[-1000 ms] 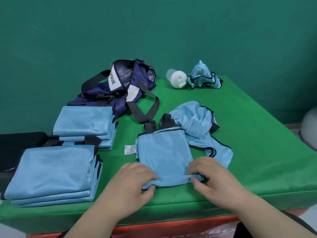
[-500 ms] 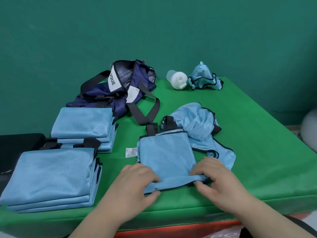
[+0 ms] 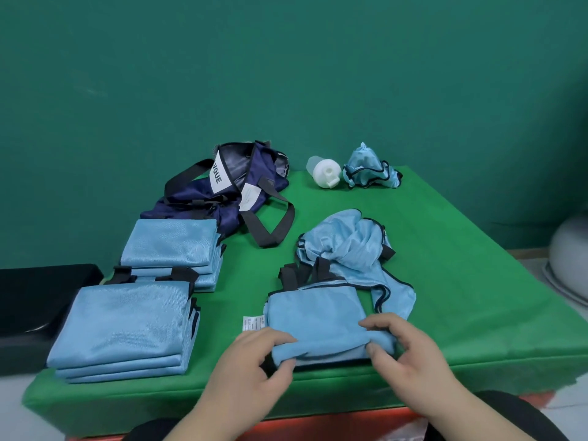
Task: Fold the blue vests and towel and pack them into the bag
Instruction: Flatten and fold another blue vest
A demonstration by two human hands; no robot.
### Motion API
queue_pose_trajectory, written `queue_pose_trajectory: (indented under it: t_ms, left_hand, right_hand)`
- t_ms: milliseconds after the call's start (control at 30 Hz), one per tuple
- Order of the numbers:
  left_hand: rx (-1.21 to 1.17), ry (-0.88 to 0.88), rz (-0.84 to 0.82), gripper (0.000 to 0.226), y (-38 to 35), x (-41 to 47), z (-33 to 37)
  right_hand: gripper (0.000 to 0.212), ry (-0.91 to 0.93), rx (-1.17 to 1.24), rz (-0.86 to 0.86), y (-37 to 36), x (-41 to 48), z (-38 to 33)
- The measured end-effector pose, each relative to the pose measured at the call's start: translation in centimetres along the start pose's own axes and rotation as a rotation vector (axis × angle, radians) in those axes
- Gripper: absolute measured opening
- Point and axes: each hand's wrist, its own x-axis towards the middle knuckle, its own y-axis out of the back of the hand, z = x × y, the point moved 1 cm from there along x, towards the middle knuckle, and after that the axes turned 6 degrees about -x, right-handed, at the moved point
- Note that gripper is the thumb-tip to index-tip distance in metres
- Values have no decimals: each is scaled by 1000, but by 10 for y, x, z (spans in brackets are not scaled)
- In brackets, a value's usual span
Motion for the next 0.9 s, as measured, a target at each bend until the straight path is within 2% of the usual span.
queue_pose_trajectory:
  t_ms: [233,333,433,900]
  left_hand:
    - [-74,76,88,45,3,-19,20]
    - [-45,114,109,33,4,-12,15]
    - [-41,163,135,29,3,3,6]
    - [19,343,79,23,-1,55,-23]
  right_hand:
    - [67,-3,61,47,-1,-4,-8]
    - [57,-45,24,48,-7,8,-5]
    - [43,-55,-55,30,-13,25,-6]
    - [28,-25,-394,6,-40,81,17]
